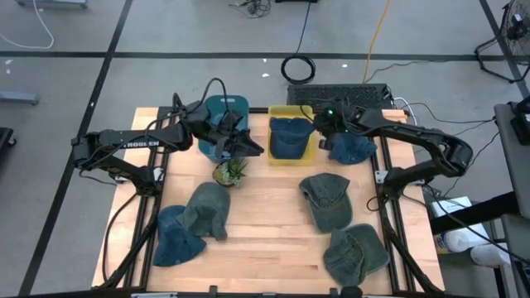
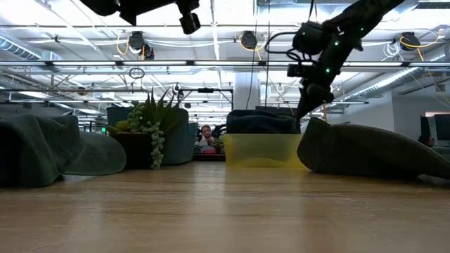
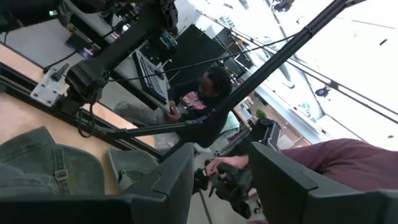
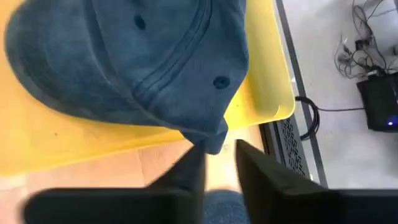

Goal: Pick & Place hat
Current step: Put the middle blue cap into the yellow bin, then put the bottom blue cap into the yellow bin

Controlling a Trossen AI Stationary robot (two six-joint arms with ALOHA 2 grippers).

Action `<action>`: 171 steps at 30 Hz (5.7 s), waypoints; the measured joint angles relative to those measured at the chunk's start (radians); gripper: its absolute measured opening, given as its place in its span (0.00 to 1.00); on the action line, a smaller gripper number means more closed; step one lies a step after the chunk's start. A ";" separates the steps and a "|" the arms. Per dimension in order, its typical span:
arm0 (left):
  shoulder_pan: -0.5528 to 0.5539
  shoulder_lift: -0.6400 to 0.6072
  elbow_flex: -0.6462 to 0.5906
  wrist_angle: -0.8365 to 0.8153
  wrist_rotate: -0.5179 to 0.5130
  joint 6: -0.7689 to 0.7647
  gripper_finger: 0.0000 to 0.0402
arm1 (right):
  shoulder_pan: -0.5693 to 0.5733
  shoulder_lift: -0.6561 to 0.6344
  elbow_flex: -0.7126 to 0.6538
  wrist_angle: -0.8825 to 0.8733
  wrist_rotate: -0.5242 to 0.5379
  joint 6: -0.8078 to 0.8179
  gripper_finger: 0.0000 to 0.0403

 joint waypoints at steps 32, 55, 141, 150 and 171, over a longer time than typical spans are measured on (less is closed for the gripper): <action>-0.002 0.000 0.000 0.001 -0.013 -0.036 0.40 | 0.003 0.240 -0.078 0.380 -0.098 -0.113 0.00; -0.001 0.000 0.000 0.042 -0.039 0.110 0.40 | 0.007 -0.154 -0.078 0.391 -0.160 0.119 0.47; -0.611 -0.140 0.515 -1.779 -0.488 -0.220 0.34 | 0.100 -0.389 -0.078 0.831 -0.789 0.902 0.60; -0.679 -0.086 0.515 -1.862 -0.530 -0.164 0.35 | 0.100 -0.389 -0.078 0.832 -0.786 0.905 0.60; -0.951 0.062 0.476 -2.064 -0.613 -0.169 0.67 | 0.144 -0.389 -0.077 0.878 -0.727 1.143 0.60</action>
